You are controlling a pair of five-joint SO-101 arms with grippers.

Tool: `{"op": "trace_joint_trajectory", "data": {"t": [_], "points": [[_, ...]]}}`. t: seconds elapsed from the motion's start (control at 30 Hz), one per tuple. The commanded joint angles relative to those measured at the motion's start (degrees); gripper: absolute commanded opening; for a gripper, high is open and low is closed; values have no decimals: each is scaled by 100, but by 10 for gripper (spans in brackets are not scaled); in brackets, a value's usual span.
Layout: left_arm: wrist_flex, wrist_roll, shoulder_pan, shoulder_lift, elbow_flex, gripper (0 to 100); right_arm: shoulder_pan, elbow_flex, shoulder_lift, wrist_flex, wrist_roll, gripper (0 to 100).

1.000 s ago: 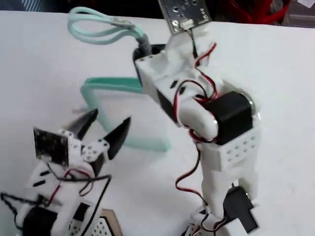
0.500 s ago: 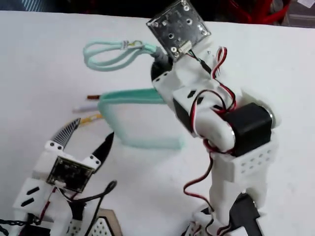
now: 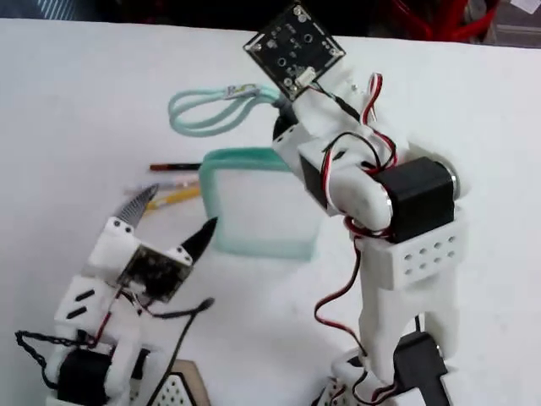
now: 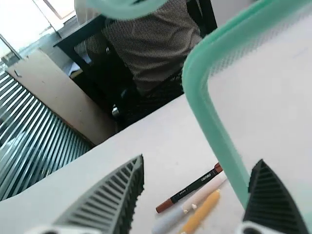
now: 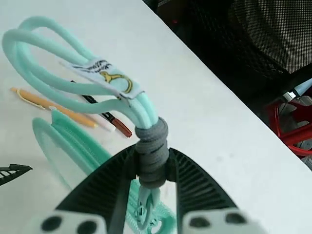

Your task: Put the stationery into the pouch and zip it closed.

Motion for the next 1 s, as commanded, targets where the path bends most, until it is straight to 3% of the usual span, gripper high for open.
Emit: {"op": "trace_joint_trajectory", "data": {"t": [0.0,0.23,0.47,0.8,0.97], "points": [[-501,-53,453,13,44,335,40,-18,-127,-48,88,18],[-1644,-9,637,13,695,335,-752,88,-66,-57,818,18],[-2198,-9,664,13,1275,335,-1244,914,110,-57,941,18],[-2242,-9,708,-4,1292,335,-1270,1125,163,-57,941,18],[-2207,-18,1270,-13,1292,328,-1279,1257,198,-22,1398,18]]}}
